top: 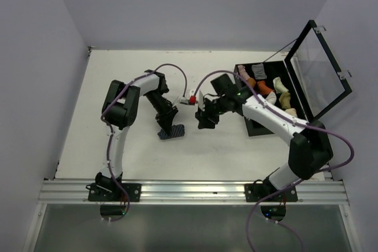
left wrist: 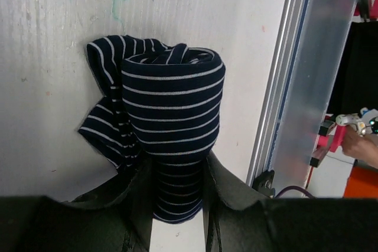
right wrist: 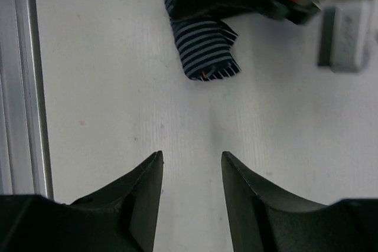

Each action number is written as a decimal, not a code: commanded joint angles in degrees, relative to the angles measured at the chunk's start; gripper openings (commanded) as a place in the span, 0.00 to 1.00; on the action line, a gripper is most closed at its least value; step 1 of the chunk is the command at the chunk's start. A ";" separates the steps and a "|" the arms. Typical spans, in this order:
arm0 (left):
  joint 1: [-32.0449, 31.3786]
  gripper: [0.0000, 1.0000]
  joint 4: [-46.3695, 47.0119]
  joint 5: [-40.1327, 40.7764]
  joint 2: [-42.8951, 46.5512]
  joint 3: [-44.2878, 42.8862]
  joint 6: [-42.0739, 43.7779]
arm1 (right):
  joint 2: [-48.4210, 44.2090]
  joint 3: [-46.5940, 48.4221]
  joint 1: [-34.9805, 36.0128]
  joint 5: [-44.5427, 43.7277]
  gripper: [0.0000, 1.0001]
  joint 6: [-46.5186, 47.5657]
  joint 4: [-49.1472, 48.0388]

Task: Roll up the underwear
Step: Roll the underwear, then place the rolled underwear into the container

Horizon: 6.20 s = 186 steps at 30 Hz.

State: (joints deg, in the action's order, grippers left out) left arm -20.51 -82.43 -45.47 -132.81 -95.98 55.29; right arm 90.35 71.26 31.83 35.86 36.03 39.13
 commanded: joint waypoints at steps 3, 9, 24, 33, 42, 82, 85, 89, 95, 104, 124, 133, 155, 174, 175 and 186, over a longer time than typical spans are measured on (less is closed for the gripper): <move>0.65 0.06 7.55 9.26 -5.18 1.23 4.57 | -4.21 -10.77 12.00 -8.35 0.49 5.53 -22.41; 0.65 0.14 10.01 8.47 -3.33 3.78 3.60 | -0.27 -16.23 16.76 -9.23 0.52 7.64 -38.77; 0.65 0.22 10.45 7.68 -2.54 4.40 2.81 | 10.90 -14.84 19.40 -4.31 0.50 20.04 -39.59; 0.65 0.38 13.26 8.29 4.22 6.25 -0.79 | 15.91 -9.83 19.32 -2.64 0.43 19.34 -31.41; 1.00 0.47 16.78 9.61 10.47 8.36 -4.22 | 16.79 -9.04 18.97 -1.75 0.41 18.46 -29.91; 3.02 0.64 16.24 3.81 22.51 17.40 14.06 | 20.40 -5.08 17.91 -2.02 0.40 18.81 -27.44; 3.02 0.64 18.44 4.69 22.42 19.16 13.97 | 20.57 -4.73 18.00 -2.02 0.40 18.99 -27.27; 2.94 0.56 20.90 6.18 22.07 21.01 13.53 | 21.18 -4.12 17.74 -2.02 0.40 19.34 -26.48; 2.93 0.25 21.70 7.86 19.45 21.98 10.64 | 20.49 -3.24 17.12 -1.75 0.43 19.34 -25.43; 3.37 0.14 10.99 3.82 5.40 13.90 3.87 | 13.03 -2.80 17.12 -3.95 0.52 15.39 -25.24; 4.34 0.13 6.94 -7.52 -5.61 10.64 -0.44 | 5.01 -15.97 25.38 -10.89 0.67 16.88 -33.68; 4.25 0.13 7.02 -8.49 -6.32 12.93 0.61 | 6.95 -21.16 26.00 -19.77 0.70 16.70 -47.83; 4.25 0.16 6.85 -14.38 -8.51 13.89 0.43 | 15.56 -21.61 26.09 -14.05 0.43 23.46 -49.60; 12.68 1.00 22.30 -8.68 10.01 12.84 -11.77 | 13.63 -11.85 24.59 -5.97 0.00 14.25 -17.43; 14.00 1.00 25.36 -6.75 12.38 12.58 -13.78 | 13.11 -12.11 23.90 -5.89 0.00 12.76 -17.51; 16.56 1.00 50.95 7.16 35.59 16.79 -21.44 | 15.47 -2.28 9.22 3.86 0.00 -9.65 -15.41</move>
State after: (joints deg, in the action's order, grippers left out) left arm -3.81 -44.01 -42.06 -104.68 -79.81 36.80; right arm 105.19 65.10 44.82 34.68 36.45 20.75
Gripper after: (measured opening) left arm 0.997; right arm 0.436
